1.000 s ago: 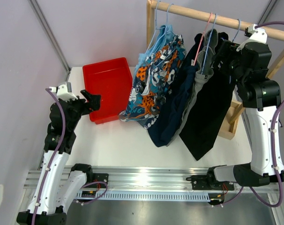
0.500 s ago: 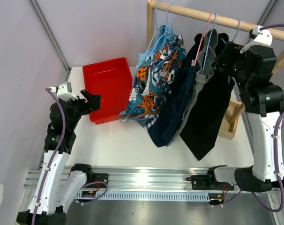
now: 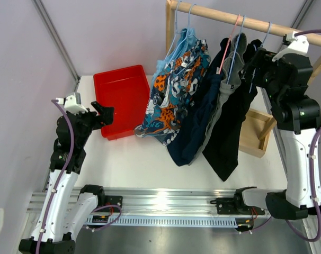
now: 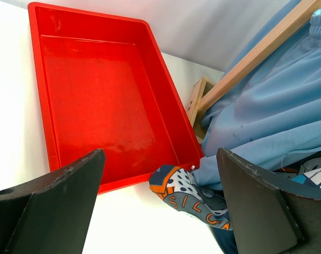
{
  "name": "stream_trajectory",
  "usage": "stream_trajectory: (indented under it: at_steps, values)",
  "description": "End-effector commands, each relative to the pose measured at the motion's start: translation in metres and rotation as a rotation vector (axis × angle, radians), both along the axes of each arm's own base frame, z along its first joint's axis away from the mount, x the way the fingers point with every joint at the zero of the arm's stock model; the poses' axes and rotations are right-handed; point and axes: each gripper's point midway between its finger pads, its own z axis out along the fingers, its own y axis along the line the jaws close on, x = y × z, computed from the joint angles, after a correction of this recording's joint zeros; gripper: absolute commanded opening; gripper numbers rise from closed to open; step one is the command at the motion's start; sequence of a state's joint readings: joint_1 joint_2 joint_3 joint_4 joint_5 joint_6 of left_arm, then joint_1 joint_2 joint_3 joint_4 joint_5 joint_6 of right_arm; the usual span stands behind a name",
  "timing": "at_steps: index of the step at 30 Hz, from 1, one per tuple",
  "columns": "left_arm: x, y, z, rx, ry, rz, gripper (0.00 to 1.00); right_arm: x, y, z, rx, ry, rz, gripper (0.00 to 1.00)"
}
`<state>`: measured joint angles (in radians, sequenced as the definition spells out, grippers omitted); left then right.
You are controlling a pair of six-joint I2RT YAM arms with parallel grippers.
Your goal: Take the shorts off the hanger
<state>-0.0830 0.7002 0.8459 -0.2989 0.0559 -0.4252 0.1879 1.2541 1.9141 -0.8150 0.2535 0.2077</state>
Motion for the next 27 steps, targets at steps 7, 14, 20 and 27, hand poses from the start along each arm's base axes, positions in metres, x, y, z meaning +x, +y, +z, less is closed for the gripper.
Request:
stream_trajectory:
  at_steps: [7, 14, 20, 27]
  values:
    - [0.0, -0.002, 0.006, 0.012, -0.028, -0.014, 0.93, 0.032, 0.006, -0.014, -0.025, 0.027, 0.006, 0.49]
    - [0.002, -0.006, 0.006, 0.021, -0.03, -0.039, 0.89, 0.045, 0.005, -0.027, -0.027, 0.061, -0.007, 0.0]
    - [-0.003, -0.048, 0.033, 0.127, -0.085, -0.186, 0.87, 0.031, 0.002, -0.005, -0.011, -0.006, -0.006, 0.0]
    - [-0.033, -0.155, 0.087, 0.228, -0.132, -0.477, 0.89, -0.018, -0.013, 0.071, 0.026, -0.188, -0.043, 0.0]
